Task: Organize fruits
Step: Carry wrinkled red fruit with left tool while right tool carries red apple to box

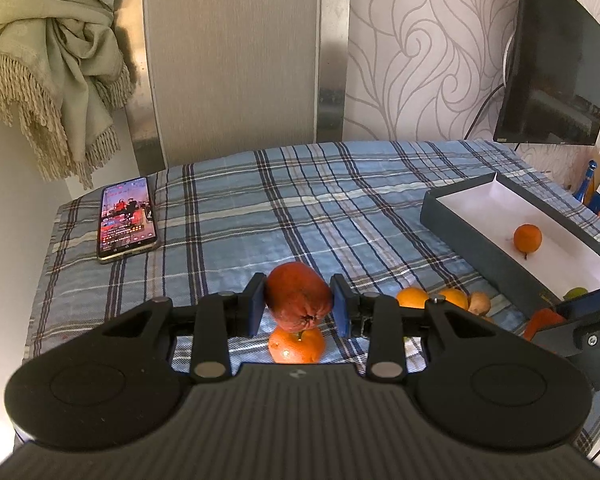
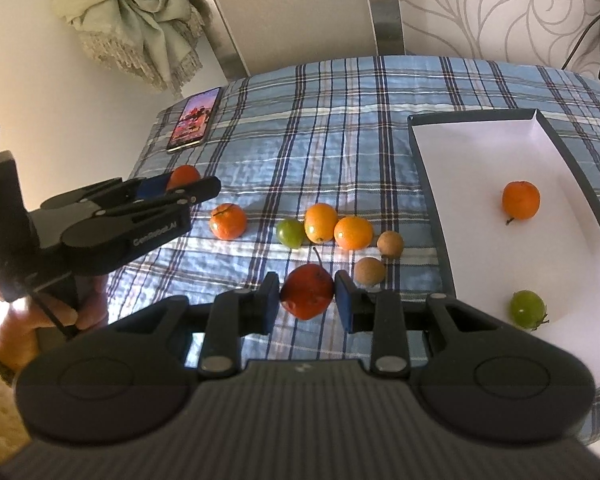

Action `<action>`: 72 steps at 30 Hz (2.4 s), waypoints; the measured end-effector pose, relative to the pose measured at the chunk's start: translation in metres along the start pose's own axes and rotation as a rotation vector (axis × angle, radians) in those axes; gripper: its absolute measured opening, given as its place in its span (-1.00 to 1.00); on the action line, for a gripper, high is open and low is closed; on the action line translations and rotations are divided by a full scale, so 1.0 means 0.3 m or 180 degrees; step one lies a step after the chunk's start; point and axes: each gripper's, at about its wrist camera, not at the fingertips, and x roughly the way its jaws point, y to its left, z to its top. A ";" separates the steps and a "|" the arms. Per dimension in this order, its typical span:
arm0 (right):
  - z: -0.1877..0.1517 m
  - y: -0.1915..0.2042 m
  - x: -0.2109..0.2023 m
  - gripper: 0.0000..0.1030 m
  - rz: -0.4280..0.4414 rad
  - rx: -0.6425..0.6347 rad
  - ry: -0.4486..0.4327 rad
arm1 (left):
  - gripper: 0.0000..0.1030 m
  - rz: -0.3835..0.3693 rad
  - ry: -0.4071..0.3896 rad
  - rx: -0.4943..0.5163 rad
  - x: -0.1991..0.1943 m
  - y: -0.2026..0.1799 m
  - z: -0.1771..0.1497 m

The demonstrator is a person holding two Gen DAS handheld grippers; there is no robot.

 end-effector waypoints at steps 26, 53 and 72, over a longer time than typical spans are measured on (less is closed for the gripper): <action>-0.058 -0.106 -0.094 -0.36 0.0334 -0.0043 -0.0348 | -0.23 0.0154 -0.0012 -0.0180 -0.145 -0.106 0.010; -0.109 -0.217 -0.144 -0.36 0.0604 0.0143 -0.0630 | -0.23 0.0187 0.0023 -0.0159 -0.145 -0.207 0.048; -0.142 -0.281 -0.203 -0.36 0.0592 0.0297 -0.0732 | -0.23 0.0097 0.0013 -0.0012 -0.149 -0.307 0.048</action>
